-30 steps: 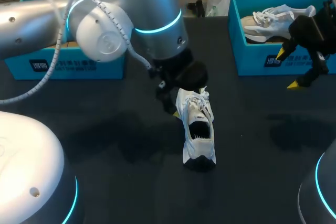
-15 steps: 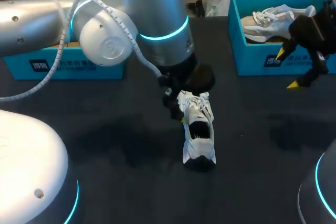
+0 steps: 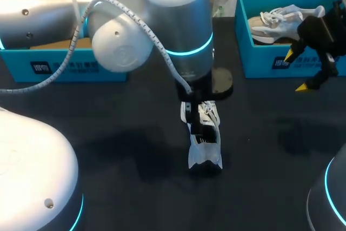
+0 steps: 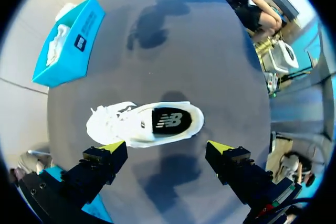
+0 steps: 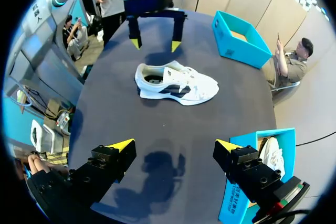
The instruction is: Take the shoe out of the shoebox, open the shoe tongue, remove and reinsert the insole, then place the shoe into the shoebox
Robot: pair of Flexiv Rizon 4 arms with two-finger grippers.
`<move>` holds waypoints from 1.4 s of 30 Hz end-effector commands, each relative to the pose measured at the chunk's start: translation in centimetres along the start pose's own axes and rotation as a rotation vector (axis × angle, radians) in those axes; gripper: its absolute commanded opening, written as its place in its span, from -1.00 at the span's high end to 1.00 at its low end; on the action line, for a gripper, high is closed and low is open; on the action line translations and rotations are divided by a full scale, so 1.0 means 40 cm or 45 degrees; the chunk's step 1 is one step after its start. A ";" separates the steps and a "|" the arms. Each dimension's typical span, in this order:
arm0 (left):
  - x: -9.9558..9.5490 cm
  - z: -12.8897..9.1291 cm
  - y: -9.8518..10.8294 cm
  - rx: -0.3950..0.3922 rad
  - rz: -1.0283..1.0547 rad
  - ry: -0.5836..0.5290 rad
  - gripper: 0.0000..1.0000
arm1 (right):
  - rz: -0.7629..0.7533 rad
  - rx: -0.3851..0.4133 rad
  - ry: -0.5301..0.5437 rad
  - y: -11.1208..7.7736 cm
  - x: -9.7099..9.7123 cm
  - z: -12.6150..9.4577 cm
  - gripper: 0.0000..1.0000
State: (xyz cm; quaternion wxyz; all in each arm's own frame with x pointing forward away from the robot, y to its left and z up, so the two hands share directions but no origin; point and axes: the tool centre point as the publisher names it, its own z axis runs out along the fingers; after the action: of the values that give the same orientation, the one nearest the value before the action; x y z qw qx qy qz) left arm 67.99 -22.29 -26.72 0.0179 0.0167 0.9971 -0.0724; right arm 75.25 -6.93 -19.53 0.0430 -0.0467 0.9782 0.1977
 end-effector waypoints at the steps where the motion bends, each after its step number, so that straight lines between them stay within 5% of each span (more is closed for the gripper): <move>1: 0.032 -0.010 0.006 -0.001 -0.027 -0.005 -1.00 | 0.000 0.002 0.001 -0.001 -0.002 0.002 -1.00; 11: 0.097 0.051 -0.015 -0.076 -0.071 -0.086 -1.00 | 0.000 0.002 0.001 -0.001 -0.002 0.002 -1.00; 21: 0.137 0.125 -0.027 -0.004 -0.080 -0.140 -1.00 | 0.000 0.002 0.001 -0.001 -0.002 0.002 -1.00; 42: 0.127 0.265 -0.026 0.002 -0.076 -0.101 -1.00 | 0.000 0.002 0.001 -0.001 -0.002 0.002 -1.00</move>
State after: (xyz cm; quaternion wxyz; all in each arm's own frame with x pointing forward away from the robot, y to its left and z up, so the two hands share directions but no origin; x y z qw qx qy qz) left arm 63.07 -23.95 -36.42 0.0595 -0.0185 0.9949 -0.0788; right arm 75.25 -6.93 -19.53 0.0430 -0.0468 0.9782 0.1977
